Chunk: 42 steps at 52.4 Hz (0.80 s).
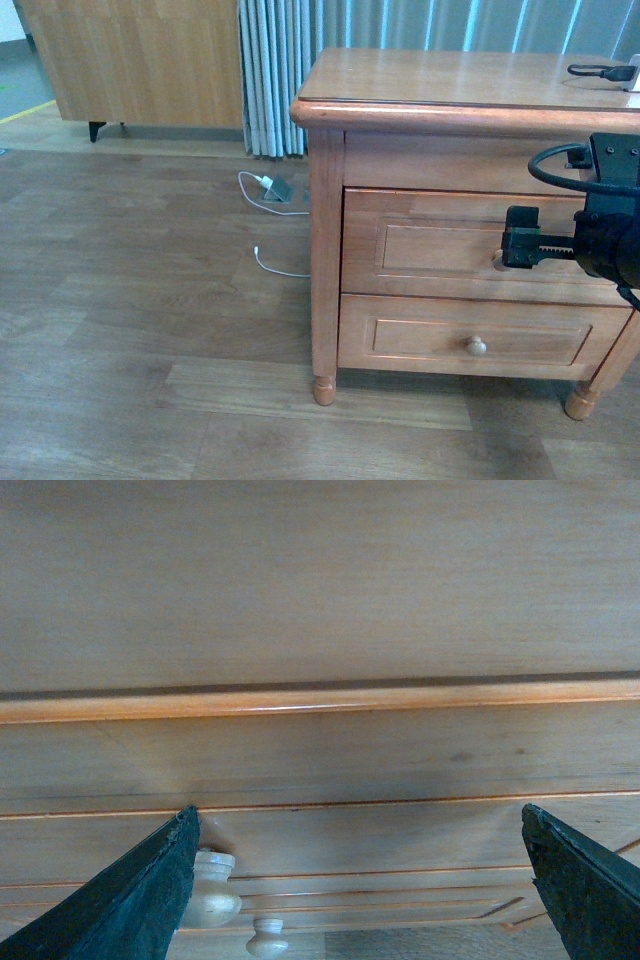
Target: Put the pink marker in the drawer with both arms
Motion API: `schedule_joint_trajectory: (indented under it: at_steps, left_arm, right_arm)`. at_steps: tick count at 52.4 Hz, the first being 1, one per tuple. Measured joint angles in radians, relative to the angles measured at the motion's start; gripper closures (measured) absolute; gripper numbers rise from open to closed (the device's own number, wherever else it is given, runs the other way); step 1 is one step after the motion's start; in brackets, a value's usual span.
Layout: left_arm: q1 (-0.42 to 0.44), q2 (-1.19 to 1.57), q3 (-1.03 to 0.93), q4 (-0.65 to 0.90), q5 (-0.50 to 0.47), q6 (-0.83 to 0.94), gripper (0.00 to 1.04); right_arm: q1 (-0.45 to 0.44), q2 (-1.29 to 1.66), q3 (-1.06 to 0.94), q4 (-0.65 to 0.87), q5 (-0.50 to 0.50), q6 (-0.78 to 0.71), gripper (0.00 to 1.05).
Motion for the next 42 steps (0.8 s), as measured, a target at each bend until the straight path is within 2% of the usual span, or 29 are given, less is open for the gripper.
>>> schedule_joint_trajectory:
  at_steps: [11, 25, 33, 42]
  left_arm:
    - [0.0, 0.0, 0.0, 0.0, 0.0, 0.0, 0.06]
    - [0.0, 0.0, 0.0, 0.0, 0.0, 0.0, 0.06]
    - [0.0, 0.0, 0.0, 0.0, 0.0, 0.0, 0.06]
    - [0.0, 0.0, 0.0, 0.0, 0.0, 0.0, 0.06]
  right_arm:
    - [-0.004, -0.055, -0.054, -0.016, 0.012, 0.003, 0.08]
    - [-0.008, -0.319, -0.27, -0.082, -0.043, 0.034, 0.08]
    - [-0.021, -0.588, -0.43, -0.181, -0.111, 0.049, 0.08]
    - [-0.08, -0.908, -0.565, -0.363, -0.19, 0.05, 0.08]
